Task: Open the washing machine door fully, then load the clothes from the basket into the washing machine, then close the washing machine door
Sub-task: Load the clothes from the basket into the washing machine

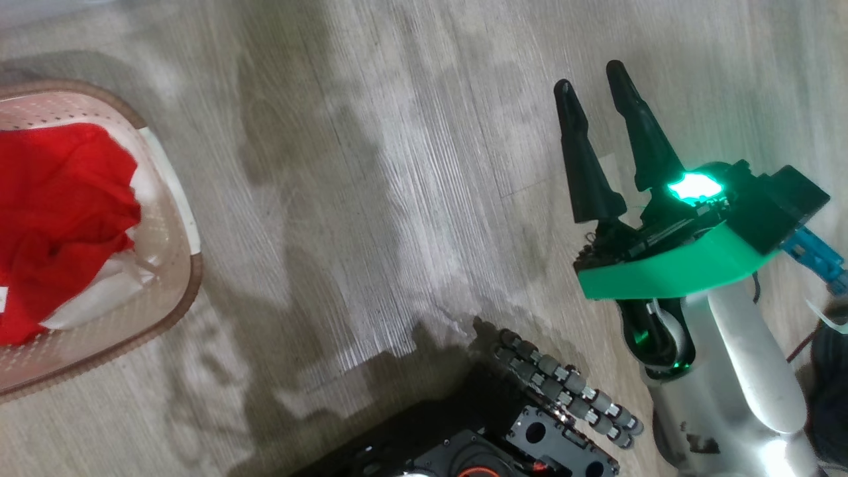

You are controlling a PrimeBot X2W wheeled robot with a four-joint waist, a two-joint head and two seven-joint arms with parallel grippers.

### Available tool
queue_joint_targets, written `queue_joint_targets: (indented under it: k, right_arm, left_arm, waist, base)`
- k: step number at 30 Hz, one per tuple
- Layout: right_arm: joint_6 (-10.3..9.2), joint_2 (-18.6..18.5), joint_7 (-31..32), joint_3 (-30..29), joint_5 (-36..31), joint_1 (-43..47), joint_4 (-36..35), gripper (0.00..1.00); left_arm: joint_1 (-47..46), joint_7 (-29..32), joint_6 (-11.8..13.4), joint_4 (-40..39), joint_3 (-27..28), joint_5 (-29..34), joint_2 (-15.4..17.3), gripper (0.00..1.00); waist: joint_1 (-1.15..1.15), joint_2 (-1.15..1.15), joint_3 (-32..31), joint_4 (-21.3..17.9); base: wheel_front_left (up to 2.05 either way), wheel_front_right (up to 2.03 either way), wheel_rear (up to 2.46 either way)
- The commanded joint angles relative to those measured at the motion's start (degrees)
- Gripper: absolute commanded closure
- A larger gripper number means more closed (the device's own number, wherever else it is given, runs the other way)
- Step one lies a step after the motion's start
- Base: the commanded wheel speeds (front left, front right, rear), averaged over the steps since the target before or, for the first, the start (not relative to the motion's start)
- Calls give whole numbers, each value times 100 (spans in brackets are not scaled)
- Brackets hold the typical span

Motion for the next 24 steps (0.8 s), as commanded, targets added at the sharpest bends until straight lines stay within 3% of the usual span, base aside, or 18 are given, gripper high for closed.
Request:
queue_joint_targets:
  k: [1,6,16,24]
  right_arm:
    - [0,-5,-52,27,-65,39,-122,0]
    - [0,-5,-52,-41,-171,74,-38,0]
    - [0,-5,-52,-255,-410,195,173,0]
    - [0,-5,-52,-498,-665,336,317,0]
  left_arm:
    - [-16,-23,22,-179,-6,28,192,1]
    - [417,-318,135,-238,-176,154,87,0]
    - [1668,-989,496,-955,-202,46,-421,0]
    - [3321,-1264,939,-2765,-54,-82,-817,0]
  waist:
    - [0,0,-54,47]
    - [0,0,-348,184]
    - [0,0,-948,553]
    - [0,0,-1398,986]
  base:
    - [0,0,0]
    - [0,0,0]
    - [0,0,0]
    - [0,0,0]
